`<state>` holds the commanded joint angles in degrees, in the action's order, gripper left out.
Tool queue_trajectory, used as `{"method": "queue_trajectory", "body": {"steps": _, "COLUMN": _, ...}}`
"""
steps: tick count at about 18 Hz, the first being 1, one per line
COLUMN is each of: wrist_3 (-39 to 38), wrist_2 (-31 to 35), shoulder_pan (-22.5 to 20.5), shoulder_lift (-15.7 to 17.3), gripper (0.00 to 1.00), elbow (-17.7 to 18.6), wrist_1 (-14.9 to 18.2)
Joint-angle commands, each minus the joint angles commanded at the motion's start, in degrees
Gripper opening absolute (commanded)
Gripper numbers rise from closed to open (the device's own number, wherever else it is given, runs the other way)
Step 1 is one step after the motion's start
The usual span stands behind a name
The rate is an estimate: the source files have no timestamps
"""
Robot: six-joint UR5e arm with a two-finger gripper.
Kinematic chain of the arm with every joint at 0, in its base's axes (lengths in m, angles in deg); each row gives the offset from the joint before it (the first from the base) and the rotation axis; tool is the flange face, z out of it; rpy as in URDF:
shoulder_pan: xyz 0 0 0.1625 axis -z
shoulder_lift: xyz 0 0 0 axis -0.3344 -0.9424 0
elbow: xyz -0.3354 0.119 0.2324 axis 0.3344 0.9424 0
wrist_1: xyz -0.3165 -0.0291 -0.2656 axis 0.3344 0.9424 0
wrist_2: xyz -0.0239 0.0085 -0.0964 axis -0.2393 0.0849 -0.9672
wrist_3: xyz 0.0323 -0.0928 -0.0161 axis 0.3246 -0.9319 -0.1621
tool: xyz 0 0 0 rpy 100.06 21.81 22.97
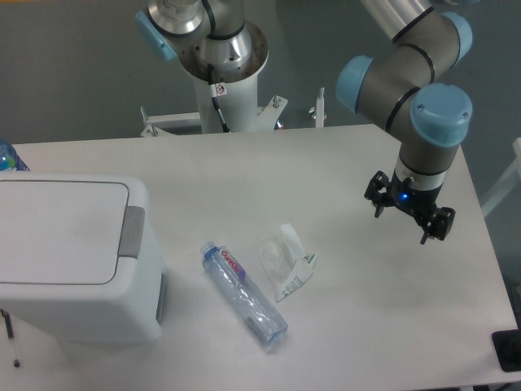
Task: Open the trash can
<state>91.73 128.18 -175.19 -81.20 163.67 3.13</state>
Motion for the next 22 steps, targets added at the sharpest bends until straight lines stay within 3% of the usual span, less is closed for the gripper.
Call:
{"method": "queue_trajectory", "body": {"steps": 14, "wrist_3": -0.35, "wrist_2": -0.35, "shoulder_pan": 0.61, "shoulder_lift": 0.17, "gripper": 1.00, "elbow": -0.09, "wrist_1": 0.35}}
{"method": "queue_trajectory", "body": {"steps": 22, "wrist_3": -12.02, "wrist_2": -4.31, "shoulder_pan": 2.46, "shoulder_lift": 1.05, "gripper": 1.00, "elbow": 0.00, "wrist_1": 0.70}}
